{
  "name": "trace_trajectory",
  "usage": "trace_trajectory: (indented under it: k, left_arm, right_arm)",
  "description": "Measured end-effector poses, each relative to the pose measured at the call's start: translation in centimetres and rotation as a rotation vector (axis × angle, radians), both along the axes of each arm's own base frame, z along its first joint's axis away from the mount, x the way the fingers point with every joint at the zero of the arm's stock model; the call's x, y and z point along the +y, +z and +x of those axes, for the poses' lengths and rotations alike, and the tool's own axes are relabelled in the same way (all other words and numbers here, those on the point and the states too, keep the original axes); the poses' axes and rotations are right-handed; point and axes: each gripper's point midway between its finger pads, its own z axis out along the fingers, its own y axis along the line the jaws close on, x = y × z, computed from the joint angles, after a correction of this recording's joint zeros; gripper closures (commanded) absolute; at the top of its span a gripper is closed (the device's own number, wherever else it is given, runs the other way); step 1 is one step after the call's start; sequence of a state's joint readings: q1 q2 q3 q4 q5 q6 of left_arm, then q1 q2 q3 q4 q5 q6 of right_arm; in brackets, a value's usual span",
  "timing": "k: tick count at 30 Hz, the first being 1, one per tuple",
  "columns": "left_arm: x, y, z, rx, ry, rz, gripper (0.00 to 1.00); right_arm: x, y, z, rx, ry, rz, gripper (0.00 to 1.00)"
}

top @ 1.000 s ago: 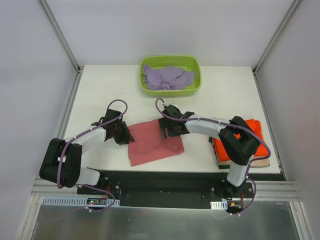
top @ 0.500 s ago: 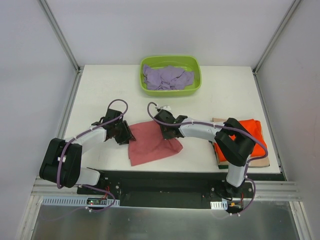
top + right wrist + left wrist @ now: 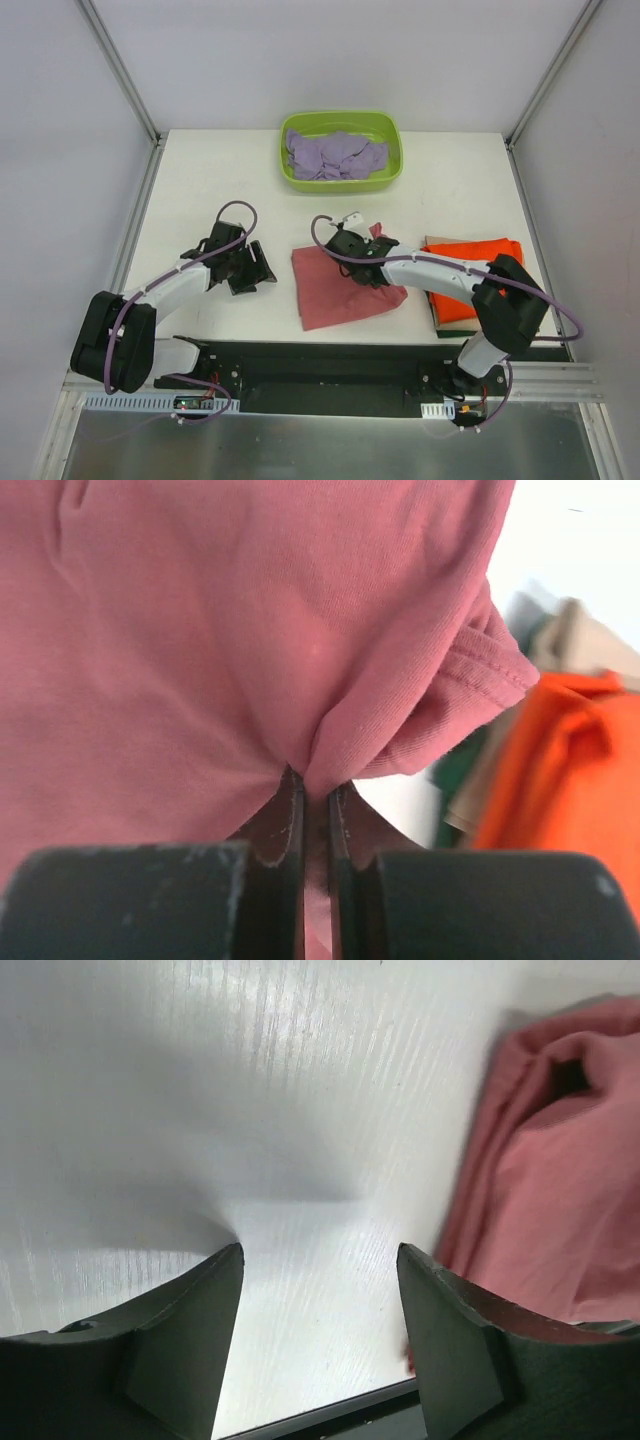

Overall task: Fold and stack the t-shirts
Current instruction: Put the neatly folded tshirt into the corner of the board with the right arm

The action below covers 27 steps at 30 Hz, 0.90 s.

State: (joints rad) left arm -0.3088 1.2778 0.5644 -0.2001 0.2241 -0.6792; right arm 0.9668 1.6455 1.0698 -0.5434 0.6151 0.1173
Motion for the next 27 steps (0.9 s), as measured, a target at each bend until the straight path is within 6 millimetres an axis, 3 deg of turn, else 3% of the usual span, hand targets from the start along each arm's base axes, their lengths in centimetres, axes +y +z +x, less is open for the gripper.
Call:
trace_trajectory:
  k: [9,12,16,19,27]
  left_arm:
    - [0.1,0.1,-0.3,-0.004,-0.010,0.002,0.33]
    - [0.1,0.1,-0.3,-0.005,-0.011,0.002,0.25]
    - [0.1,0.3,-0.2,-0.017,-0.013,0.000,0.14]
    - [0.0,0.5,-0.3,-0.028,-0.020,-0.002,0.01]
    - [0.2,0.7,-0.5,-0.044,-0.018,0.000,0.01]
  right_arm:
    - [-8.4,5.9,-0.4,-0.161,-0.082,-0.326,1.00]
    - [-11.0,7.5,-0.9,-0.180,-0.089,-0.472,1.00]
    - [-12.8,9.6,-1.1,-0.200,-0.092,-0.576,1.00]
    - [-13.6,11.0,-1.3,-0.219,-0.108,-0.568,0.99]
    - [-16.3,15.0,-2.1,-0.268,-0.164,-0.342,1.00]
